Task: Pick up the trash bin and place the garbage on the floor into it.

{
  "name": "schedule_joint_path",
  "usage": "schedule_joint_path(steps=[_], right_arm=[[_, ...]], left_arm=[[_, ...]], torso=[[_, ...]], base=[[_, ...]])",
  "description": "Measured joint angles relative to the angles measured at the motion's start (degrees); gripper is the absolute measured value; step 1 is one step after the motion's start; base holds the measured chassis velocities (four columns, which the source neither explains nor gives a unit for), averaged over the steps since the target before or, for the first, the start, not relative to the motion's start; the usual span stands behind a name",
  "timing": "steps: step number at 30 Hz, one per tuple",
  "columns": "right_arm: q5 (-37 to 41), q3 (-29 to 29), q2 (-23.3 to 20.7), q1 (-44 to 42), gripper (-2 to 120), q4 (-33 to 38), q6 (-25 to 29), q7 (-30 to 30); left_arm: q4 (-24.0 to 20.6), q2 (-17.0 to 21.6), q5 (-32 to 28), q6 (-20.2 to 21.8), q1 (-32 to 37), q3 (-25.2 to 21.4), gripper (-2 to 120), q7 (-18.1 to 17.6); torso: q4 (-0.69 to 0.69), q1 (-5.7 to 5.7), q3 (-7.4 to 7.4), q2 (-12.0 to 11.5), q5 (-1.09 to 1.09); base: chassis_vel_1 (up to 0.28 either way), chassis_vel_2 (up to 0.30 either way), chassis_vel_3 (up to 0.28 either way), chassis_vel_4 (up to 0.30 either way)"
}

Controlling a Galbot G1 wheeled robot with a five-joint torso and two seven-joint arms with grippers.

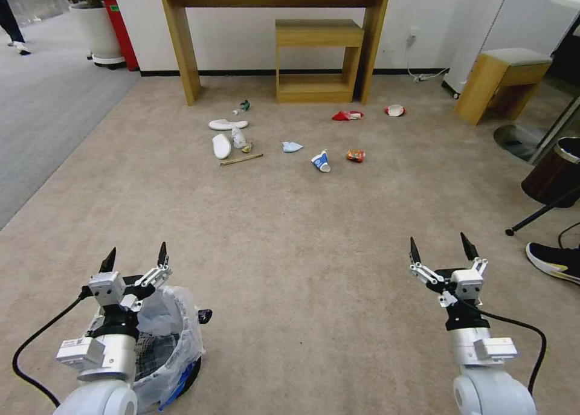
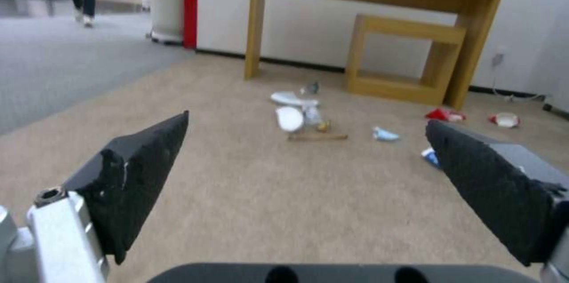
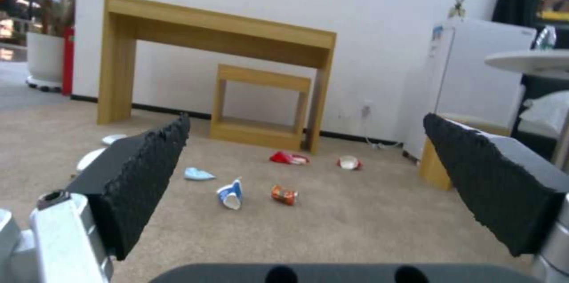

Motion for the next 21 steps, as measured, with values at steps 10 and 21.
schedule_joint_path(steps=[10, 21], right_arm=[[2.6, 1.5, -2.5, -2.7, 100, 1.0, 0.2, 0.4], [-1.5, 0.5, -0.2, -4.2, 100, 4.1, 1.4, 0.7]], left_arm=[[-2.1, 2.6, -1.8, 0.1, 0.9, 1.5, 100, 2.5], [-5.3, 4.8, 2.5, -1.6, 2.9, -0.4, 100, 2.9]], torso=[[-0.01, 0.0, 0.0, 0.0, 0.0], [-0.01, 0.0, 0.0, 0.0, -0.01]], base=[[0.0, 0.0, 0.0, 0.0], [0.0, 0.0, 0.0, 0.0]])
